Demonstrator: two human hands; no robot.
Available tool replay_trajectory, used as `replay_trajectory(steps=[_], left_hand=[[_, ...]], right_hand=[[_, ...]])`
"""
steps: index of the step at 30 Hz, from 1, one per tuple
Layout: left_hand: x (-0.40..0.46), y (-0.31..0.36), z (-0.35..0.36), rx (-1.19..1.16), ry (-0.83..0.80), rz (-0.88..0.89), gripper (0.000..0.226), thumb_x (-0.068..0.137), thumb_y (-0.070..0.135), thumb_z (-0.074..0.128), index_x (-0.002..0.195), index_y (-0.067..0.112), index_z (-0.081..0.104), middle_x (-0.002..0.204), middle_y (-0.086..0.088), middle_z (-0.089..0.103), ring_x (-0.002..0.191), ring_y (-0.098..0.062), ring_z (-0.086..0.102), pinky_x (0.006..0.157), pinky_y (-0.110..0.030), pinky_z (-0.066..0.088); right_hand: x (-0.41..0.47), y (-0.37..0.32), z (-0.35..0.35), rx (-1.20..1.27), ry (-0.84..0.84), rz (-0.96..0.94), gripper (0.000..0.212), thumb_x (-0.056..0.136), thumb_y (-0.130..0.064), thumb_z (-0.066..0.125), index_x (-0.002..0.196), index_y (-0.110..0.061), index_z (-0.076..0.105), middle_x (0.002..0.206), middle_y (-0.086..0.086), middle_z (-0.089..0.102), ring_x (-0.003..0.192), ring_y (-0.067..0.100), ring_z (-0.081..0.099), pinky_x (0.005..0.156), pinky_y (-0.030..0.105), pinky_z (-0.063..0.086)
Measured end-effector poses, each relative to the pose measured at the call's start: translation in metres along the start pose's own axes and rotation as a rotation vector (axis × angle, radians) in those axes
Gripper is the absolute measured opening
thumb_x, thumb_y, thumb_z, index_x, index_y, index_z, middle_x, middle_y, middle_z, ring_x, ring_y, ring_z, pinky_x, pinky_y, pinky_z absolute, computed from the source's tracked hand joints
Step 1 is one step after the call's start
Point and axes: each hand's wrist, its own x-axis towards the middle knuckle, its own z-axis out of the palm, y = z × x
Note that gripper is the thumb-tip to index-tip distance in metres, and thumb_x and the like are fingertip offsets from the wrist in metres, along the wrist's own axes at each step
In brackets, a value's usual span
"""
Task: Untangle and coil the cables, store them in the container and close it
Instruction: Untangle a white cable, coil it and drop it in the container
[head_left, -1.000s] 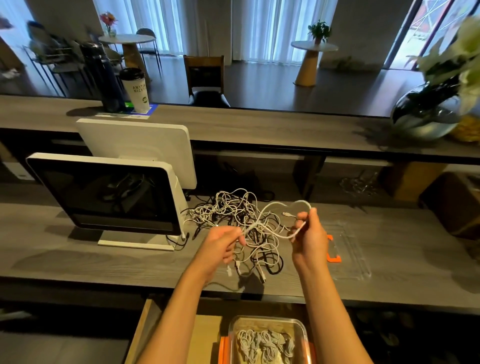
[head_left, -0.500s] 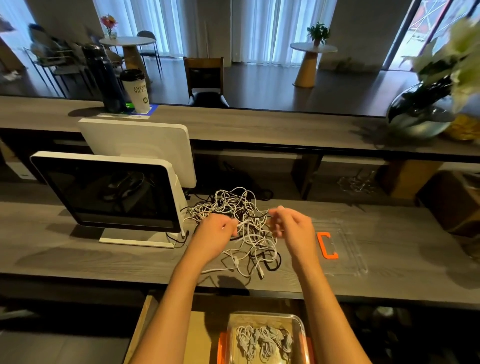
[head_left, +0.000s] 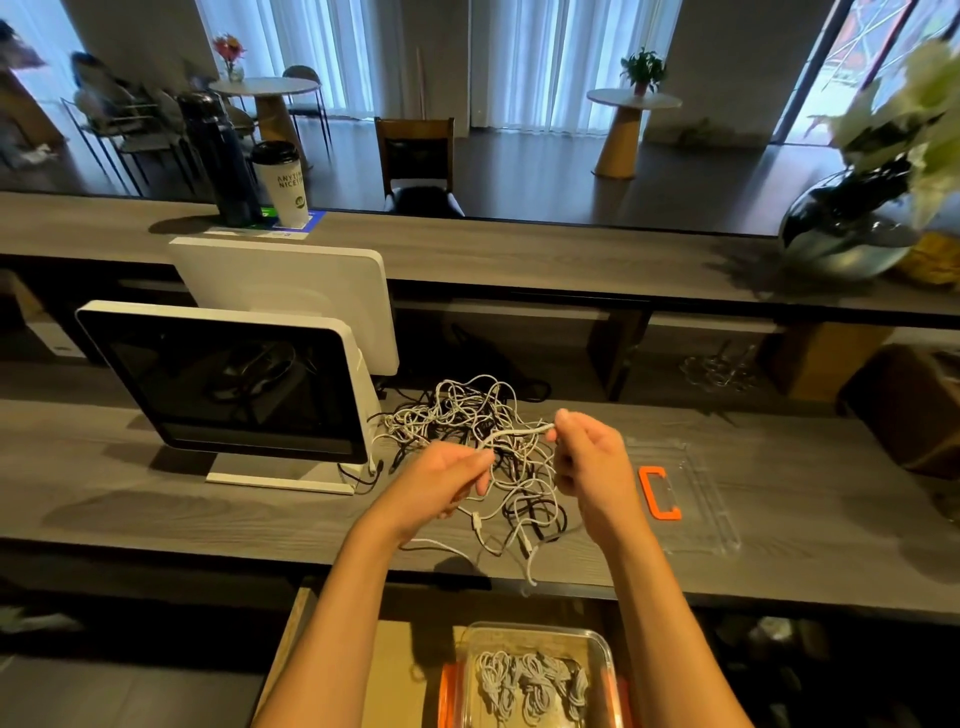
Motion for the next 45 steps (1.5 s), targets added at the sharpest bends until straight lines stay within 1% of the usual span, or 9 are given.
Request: replay_trajectory(steps=[3, 7, 12, 17, 23, 27, 33, 37, 45], left_hand=[[0.001, -0.005, 0.001, -0.057, -0.050, -0.027, 0.039, 0.099, 0.043, 0.050, 0.072, 0.017, 0.064, 0.051, 0.006, 0.033, 0.045, -0.013, 0.024, 0.043, -0.023, 0.023], [0.006, -0.003, 0.007, -0.139, 0.313, 0.077, 0.030, 0.104, 0.029, 0.047, 0.105, 0.013, 0.072, 0.060, -0.001, 0.051, 0.049, -0.016, 0.048, 0.045, -0.029, 0.046], [0.008, 0.012, 0.019, -0.863, 0.322, 0.123, 0.033, 0.103, 0.028, 0.041, 0.127, 0.012, 0.059, 0.119, -0.009, 0.072, 0.112, -0.024, 0.068, 0.096, -0.045, 0.054], [0.011, 0.024, 0.010, -1.392, 0.469, 0.137, 0.030, 0.106, 0.030, 0.041, 0.114, 0.010, 0.062, 0.066, 0.001, 0.053, 0.058, -0.008, 0.054, 0.069, -0.028, 0.052], [0.007, 0.014, 0.000, -0.376, 0.794, 0.069, 0.034, 0.108, 0.029, 0.039, 0.099, 0.013, 0.067, 0.067, 0.002, 0.046, 0.049, -0.007, 0.041, 0.049, -0.025, 0.039], [0.009, 0.016, 0.014, 0.307, 0.573, -0.013, 0.038, 0.105, 0.034, 0.038, 0.093, 0.017, 0.070, 0.073, -0.002, 0.059, 0.066, -0.018, 0.054, 0.059, -0.029, 0.038], [-0.007, 0.019, 0.025, -0.104, -0.046, -0.265, 0.067, 0.098, 0.068, 0.031, 0.080, 0.011, 0.061, 0.059, 0.005, 0.040, 0.049, -0.008, 0.028, 0.042, -0.021, 0.020], [-0.012, 0.017, 0.020, 0.016, -0.325, -0.187, 0.041, 0.098, 0.054, 0.052, 0.074, 0.020, 0.050, 0.060, 0.008, 0.038, 0.049, -0.008, 0.028, 0.040, -0.017, 0.023], [-0.005, 0.006, 0.007, -0.011, 0.322, -0.132, 0.048, 0.106, 0.041, 0.038, 0.084, 0.007, 0.063, 0.074, -0.010, 0.067, 0.060, -0.022, 0.066, 0.063, -0.036, 0.061]], right_hand=[[0.001, 0.005, 0.001, -0.024, 0.070, -0.011, 0.036, 0.103, -0.028, 0.049, 0.071, -0.019, 0.060, 0.050, -0.006, 0.034, 0.044, 0.010, 0.027, 0.044, 0.024, 0.020], [-0.001, 0.008, 0.002, -0.093, -0.061, 0.079, 0.027, 0.097, -0.027, 0.060, 0.075, -0.013, 0.065, 0.051, -0.006, 0.037, 0.047, 0.012, 0.029, 0.042, 0.023, 0.023], [-0.003, 0.008, 0.009, -0.091, -0.215, 0.093, 0.026, 0.097, -0.024, 0.061, 0.082, -0.007, 0.072, 0.052, -0.005, 0.037, 0.047, 0.010, 0.028, 0.046, 0.027, 0.020], [-0.007, 0.014, 0.003, -0.194, -0.324, 0.084, 0.022, 0.096, -0.021, 0.063, 0.089, -0.005, 0.076, 0.054, 0.001, 0.046, 0.047, 0.011, 0.037, 0.044, 0.022, 0.031], [-0.011, 0.012, -0.007, -0.219, -0.482, 0.012, 0.012, 0.092, -0.015, 0.067, 0.093, -0.009, 0.077, 0.078, 0.011, 0.065, 0.070, 0.023, 0.055, 0.066, 0.031, 0.046], [-0.014, 0.005, 0.004, -0.124, -0.425, -0.070, 0.018, 0.098, -0.009, 0.057, 0.094, -0.009, 0.075, 0.064, 0.011, 0.051, 0.052, 0.015, 0.047, 0.046, 0.024, 0.044], [-0.009, 0.011, 0.007, -0.204, -0.156, -0.102, 0.010, 0.089, -0.014, 0.071, 0.083, -0.013, 0.078, 0.063, 0.006, 0.066, 0.051, 0.010, 0.045, 0.048, 0.023, 0.035], [-0.009, 0.015, 0.006, -0.150, -0.147, -0.038, 0.004, 0.083, -0.010, 0.076, 0.080, -0.009, 0.078, 0.061, 0.001, 0.064, 0.054, 0.010, 0.049, 0.052, 0.024, 0.039], [-0.011, 0.018, -0.004, -0.161, -0.127, 0.045, 0.008, 0.083, -0.017, 0.078, 0.075, -0.014, 0.079, 0.064, 0.008, 0.068, 0.059, 0.012, 0.056, 0.057, 0.024, 0.046]])
